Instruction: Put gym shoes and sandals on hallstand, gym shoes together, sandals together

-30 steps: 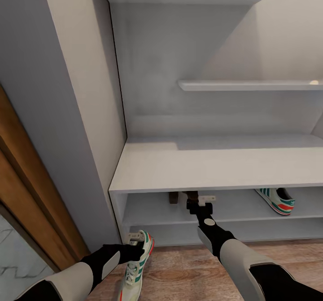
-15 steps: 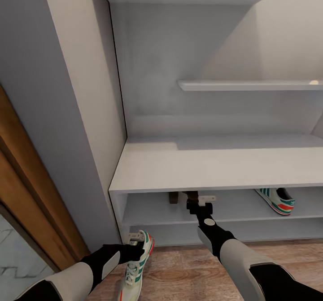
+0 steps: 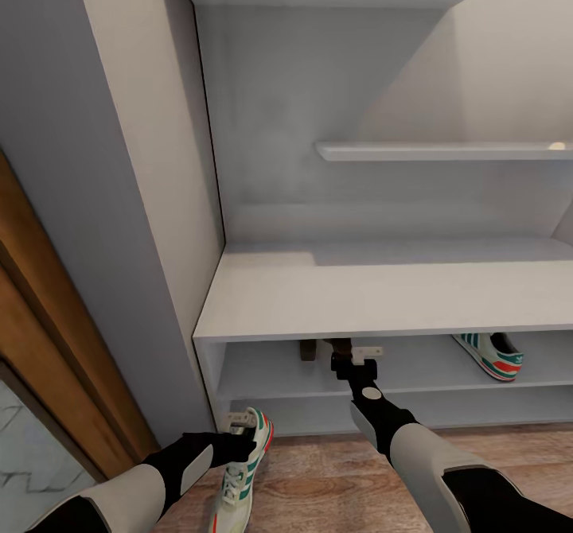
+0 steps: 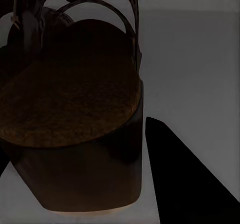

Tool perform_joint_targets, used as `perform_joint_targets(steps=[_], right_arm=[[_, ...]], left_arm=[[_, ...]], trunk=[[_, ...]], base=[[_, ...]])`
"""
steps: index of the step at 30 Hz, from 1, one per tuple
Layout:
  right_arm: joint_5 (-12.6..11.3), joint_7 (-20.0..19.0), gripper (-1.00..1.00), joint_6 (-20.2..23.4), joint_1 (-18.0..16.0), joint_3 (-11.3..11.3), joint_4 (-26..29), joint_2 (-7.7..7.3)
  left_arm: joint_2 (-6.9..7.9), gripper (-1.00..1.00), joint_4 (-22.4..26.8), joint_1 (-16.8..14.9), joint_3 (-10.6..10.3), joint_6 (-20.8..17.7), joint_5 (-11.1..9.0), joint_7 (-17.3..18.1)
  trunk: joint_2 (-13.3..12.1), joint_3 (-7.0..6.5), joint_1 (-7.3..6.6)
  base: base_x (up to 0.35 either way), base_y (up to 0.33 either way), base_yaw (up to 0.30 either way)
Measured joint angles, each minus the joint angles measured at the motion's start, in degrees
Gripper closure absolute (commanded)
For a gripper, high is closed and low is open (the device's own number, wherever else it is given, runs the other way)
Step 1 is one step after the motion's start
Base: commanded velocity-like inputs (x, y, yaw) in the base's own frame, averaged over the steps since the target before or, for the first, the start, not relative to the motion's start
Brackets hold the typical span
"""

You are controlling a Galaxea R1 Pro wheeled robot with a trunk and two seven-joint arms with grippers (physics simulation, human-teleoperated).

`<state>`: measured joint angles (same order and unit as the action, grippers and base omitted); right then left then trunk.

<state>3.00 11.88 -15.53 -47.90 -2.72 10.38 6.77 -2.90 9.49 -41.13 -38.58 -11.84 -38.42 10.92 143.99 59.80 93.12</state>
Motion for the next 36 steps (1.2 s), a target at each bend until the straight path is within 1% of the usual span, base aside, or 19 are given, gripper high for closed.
perform_joint_targets(steps=[28,29,36], right_arm=[[0.00,0.00,1.00,0.00,0.00,0.00,-0.01,0.00],[0.00,0.00,-1.00,0.00,0.00,0.00,-0.01,0.00],[-0.10,-0.10,-1.00,-0.03,0.00,0.00,-0.01,0.00]], left_arm=[[0.00,1.00,0.00,0.00,0.01,-0.03,0.00,0.00],[0.00,1.00,0.00,0.00,0.01,-0.03,0.00,0.00],[0.00,1.00,0.00,0.00,0.01,-0.03,0.00,0.00]], trunk=[[0.00,0.00,0.00],[0.00,0.00,0.00],[0.00,0.00,0.00]], base=[[0.016,0.000,0.000],[0.000,0.000,0.000],[0.000,0.000,0.000]])
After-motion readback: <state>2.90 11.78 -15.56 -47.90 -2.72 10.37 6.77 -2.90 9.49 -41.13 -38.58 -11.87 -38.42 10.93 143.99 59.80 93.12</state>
